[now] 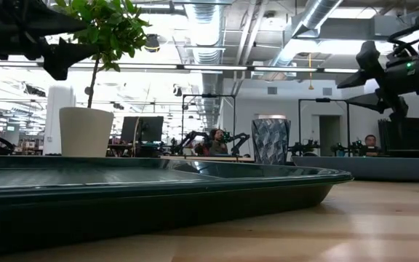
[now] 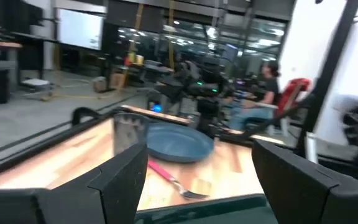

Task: Pick and place plate/cup/fork/spoon on tray
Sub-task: Put the blue cup on the black tray

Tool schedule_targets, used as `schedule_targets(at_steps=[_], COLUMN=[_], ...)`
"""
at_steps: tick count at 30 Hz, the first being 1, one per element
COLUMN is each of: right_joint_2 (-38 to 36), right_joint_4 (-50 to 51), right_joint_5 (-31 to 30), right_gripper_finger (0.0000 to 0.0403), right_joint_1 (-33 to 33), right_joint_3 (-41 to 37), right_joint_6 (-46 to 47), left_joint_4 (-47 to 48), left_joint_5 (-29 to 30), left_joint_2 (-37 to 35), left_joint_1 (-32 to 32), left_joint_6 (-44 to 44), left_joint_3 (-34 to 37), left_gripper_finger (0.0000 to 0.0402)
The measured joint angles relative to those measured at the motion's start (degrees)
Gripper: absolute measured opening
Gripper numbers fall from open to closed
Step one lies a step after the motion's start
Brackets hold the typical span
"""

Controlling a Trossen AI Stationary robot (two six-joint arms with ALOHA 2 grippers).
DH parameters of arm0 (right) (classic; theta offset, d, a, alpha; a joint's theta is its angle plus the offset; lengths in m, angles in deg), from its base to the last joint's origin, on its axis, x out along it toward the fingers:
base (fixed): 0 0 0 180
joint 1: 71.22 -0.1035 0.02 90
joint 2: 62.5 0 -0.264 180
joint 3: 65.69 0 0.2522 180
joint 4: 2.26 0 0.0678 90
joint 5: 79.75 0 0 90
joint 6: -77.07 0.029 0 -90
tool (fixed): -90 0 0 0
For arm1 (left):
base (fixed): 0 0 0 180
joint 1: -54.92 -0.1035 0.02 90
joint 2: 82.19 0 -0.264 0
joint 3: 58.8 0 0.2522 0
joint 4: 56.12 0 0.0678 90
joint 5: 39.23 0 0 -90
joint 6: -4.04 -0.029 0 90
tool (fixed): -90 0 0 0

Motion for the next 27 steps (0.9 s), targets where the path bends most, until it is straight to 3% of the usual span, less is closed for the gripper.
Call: schedule_targets(at_steps=[4,11,15,22,27], right_joint_2=[-0.01,0.0,0.0,-0.02,1.26], right_joint_4=[0.67,-0.75,-8.66,-29.99,-21.72], right_joint_5=[-0.34,1.79,5.97,18.83,19.96], right_gripper_finger=[0.024,0.024,0.024,0.024,0.024], right_joint_1=[1.28,2.4,2.39,2.39,1.81], right_joint_3=[0.04,0.08,0.09,1.38,9.37], right_joint_6=[0.48,0.75,-1.72,-14.82,-20.69], left_joint_4=[-0.04,-5.58,-10.56,-20.72,-24.19], left_joint_5=[2.71,2.45,2.48,2.45,2.4], left_joint_2=[0.0,0.02,0.02,0.02,0.0], left_joint_1=[0.0,0.0,0.0,0.02,0.0], left_joint_6=[1.57,2.24,0.16,-2.89,-4.82], left_joint_3=[0.0,-0.07,-0.11,-0.13,-0.13], left_gripper_finger=[0.0277,0.0277,0.0277,0.0277,0.0277])
